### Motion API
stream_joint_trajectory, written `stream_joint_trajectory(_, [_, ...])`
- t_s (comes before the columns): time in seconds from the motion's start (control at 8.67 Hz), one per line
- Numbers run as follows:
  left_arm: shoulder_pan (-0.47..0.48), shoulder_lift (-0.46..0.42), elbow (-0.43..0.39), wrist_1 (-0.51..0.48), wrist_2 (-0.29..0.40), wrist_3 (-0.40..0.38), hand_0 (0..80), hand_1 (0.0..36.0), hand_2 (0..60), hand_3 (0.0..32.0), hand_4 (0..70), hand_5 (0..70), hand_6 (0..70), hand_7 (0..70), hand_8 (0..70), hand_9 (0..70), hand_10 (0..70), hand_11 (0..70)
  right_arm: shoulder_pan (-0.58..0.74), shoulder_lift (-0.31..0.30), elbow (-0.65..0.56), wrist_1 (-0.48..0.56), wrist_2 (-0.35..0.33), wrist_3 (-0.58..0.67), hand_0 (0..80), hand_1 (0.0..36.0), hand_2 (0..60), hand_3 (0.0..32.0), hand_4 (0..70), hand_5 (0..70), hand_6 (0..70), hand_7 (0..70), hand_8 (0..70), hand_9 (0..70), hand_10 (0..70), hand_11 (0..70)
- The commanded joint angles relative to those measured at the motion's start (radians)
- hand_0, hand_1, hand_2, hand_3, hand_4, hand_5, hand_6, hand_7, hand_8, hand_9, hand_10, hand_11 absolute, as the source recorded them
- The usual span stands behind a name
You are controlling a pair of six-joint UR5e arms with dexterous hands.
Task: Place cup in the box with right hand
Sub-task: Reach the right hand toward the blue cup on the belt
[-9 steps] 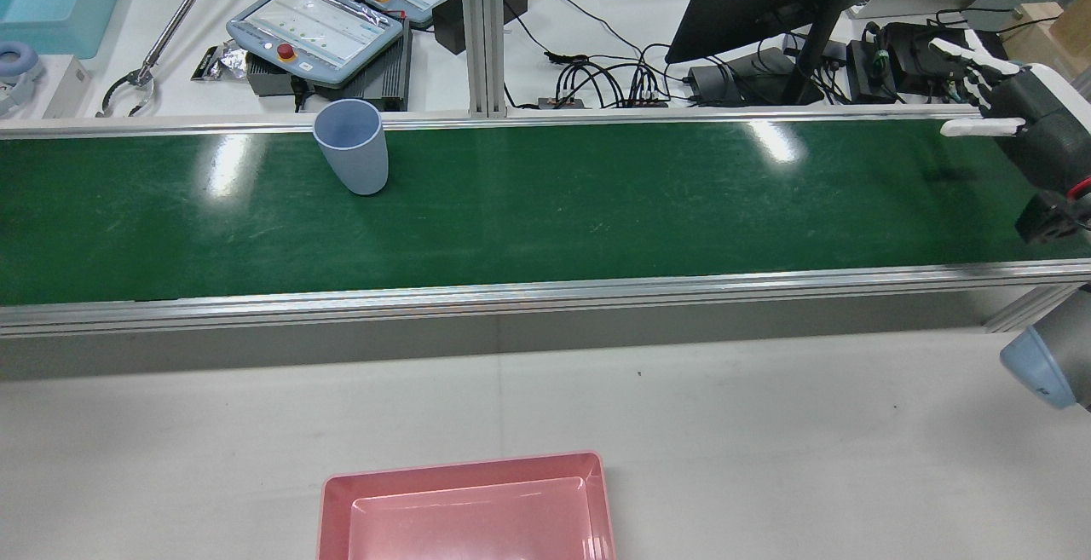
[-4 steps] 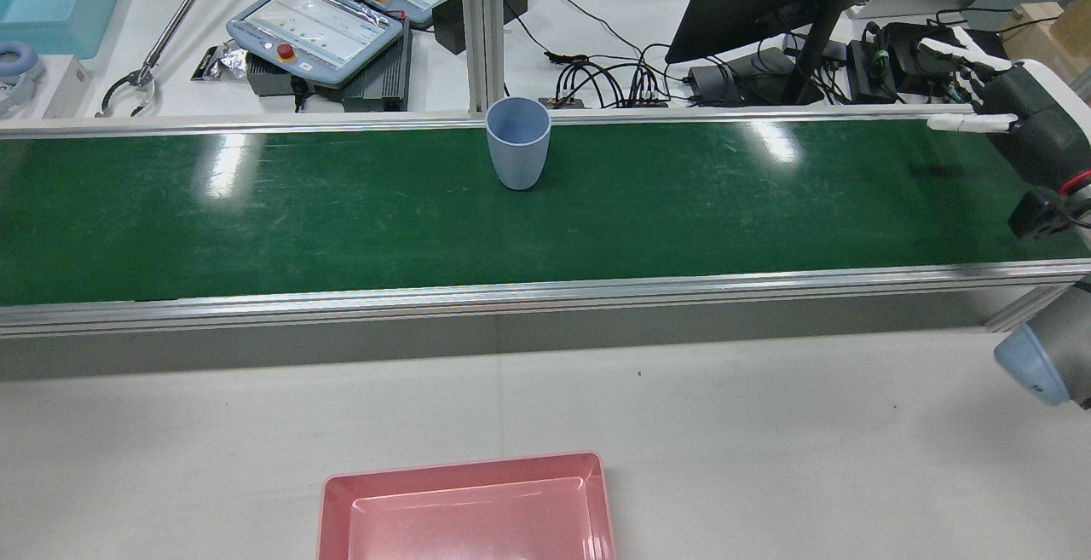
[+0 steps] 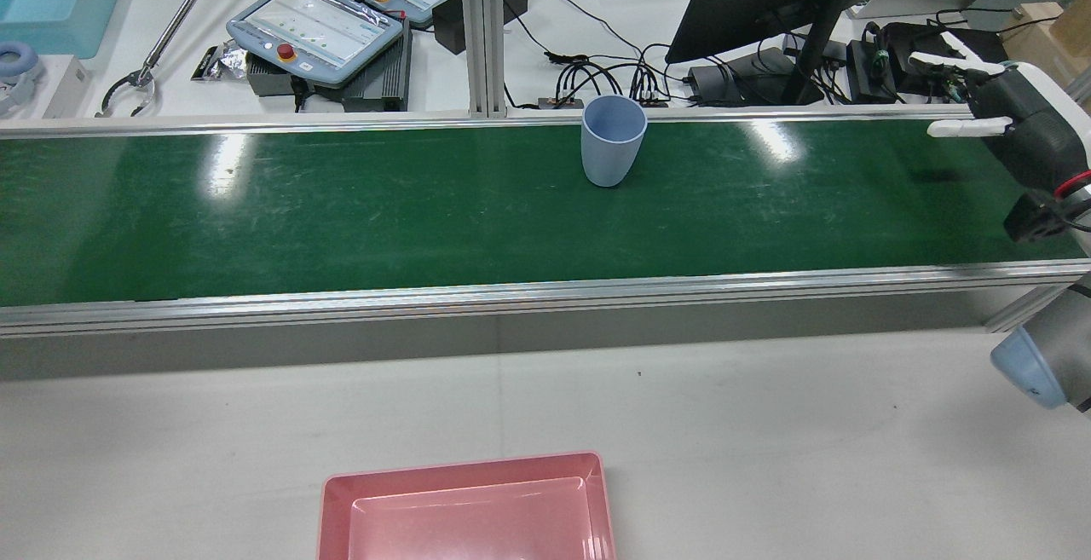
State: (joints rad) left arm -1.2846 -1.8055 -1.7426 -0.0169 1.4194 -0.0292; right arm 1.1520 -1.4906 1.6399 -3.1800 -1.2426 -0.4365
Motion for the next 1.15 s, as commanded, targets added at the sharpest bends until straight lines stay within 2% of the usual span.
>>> stream_joint_trajectory(0.0, [-0.001, 0.0, 0.0, 0.0, 0.001, 0.0, 0.0, 0.0, 0.0, 0.0, 0.0, 0.0, 0.0, 0.0, 0.0, 0.0, 0.0, 0.0, -0.034, 0.001, 0.014, 0.0, 0.0, 0.002, 46.4, 15.2, 18.0, 0.0, 6.4, 3.1, 1.9, 7.5, 0.0, 0.1, 0.0, 0.0])
stream_joint_trajectory(0.12, [-0.001, 0.0, 0.0, 0.0, 0.001, 0.0, 0.0, 0.0, 0.0, 0.0, 0.0, 0.0, 0.0, 0.0, 0.0, 0.0, 0.0, 0.0, -0.049, 0.001, 0.02, -0.001, 0.0, 0.005, 48.4, 10.7, 0.4, 0.0, 12.0, 3.1, 1.8, 7.5, 0.0, 0.1, 0.0, 0.0])
stream_joint_trajectory(0.35, [-0.001, 0.0, 0.0, 0.0, 0.001, 0.0, 0.0, 0.0, 0.0, 0.0, 0.0, 0.0, 0.0, 0.0, 0.0, 0.0, 0.0, 0.0, -0.08, 0.001, 0.044, -0.006, 0.002, 0.013, 47.7, 12.5, 7.7, 0.0, 9.1, 3.1, 1.7, 7.9, 0.0, 0.1, 0.0, 0.0])
stream_joint_trajectory(0.58, [-0.001, 0.0, 0.0, 0.0, 0.001, 0.0, 0.0, 0.0, 0.0, 0.0, 0.0, 0.0, 0.0, 0.0, 0.0, 0.0, 0.0, 0.0, -0.101, 0.001, 0.067, -0.009, 0.003, 0.013, 48.5, 10.9, 0.6, 0.2, 10.2, 3.2, 1.4, 7.8, 0.0, 0.1, 0.0, 0.0])
stream_joint_trajectory(0.81, [-0.001, 0.0, 0.0, 0.0, 0.001, 0.0, 0.0, 0.0, 0.0, 0.0, 0.0, 0.0, 0.0, 0.0, 0.0, 0.0, 0.0, 0.0, -0.123, 0.001, 0.086, -0.012, 0.003, 0.013, 47.8, 12.8, 7.8, 2.6, 7.5, 3.2, 1.2, 8.0, 0.0, 0.2, 0.0, 0.0])
stream_joint_trajectory(0.92, [-0.001, 0.0, 0.0, 0.0, 0.001, 0.0, 0.0, 0.0, 0.0, 0.0, 0.0, 0.0, 0.0, 0.0, 0.0, 0.0, 0.0, 0.0, -0.127, 0.001, 0.086, -0.012, 0.005, 0.013, 48.7, 11.1, 0.6, 3.6, 9.2, 3.2, 1.0, 7.9, 0.0, 0.1, 0.0, 0.0])
stream_joint_trajectory(1.04, [-0.001, 0.0, 0.0, 0.0, 0.001, 0.0, 0.0, 0.0, 0.0, 0.0, 0.0, 0.0, 0.0, 0.0, 0.0, 0.0, 0.0, 0.0, -0.133, 0.001, 0.086, -0.011, 0.006, 0.013, 48.7, 11.2, 0.8, 4.2, 9.1, 3.2, 1.1, 8.5, 0.0, 0.3, 0.0, 0.0])
